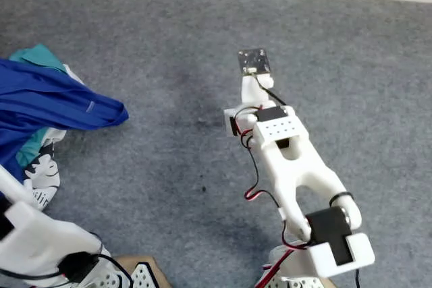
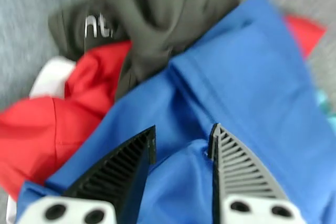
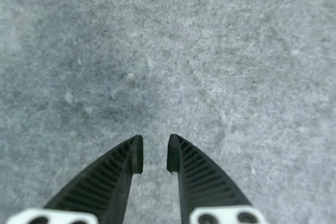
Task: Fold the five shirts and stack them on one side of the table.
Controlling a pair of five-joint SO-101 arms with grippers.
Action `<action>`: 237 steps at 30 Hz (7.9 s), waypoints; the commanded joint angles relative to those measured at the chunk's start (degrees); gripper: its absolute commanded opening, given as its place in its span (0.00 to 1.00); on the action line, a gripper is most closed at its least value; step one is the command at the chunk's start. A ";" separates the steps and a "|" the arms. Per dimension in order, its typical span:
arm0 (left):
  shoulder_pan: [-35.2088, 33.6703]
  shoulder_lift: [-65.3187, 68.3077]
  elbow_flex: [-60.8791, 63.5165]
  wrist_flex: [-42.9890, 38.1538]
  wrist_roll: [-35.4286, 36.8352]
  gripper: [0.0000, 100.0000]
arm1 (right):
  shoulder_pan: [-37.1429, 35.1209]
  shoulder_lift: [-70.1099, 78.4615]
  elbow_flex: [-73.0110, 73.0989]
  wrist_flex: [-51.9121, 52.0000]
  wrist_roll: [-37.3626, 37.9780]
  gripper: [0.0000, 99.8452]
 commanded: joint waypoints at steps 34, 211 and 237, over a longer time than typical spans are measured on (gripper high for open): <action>-12.70 -38.37 36.70 3.60 -13.63 0.19 | -0.31 3.12 -1.54 -3.91 0.35 0.09; 57.89 -35.21 69.76 -31.47 -21.27 0.09 | 6.90 4.44 0.66 -10.15 -4.75 0.09; 45.05 -58.07 59.12 -6.15 -20.92 0.01 | -7.34 4.70 -8.31 -5.85 -13.01 0.10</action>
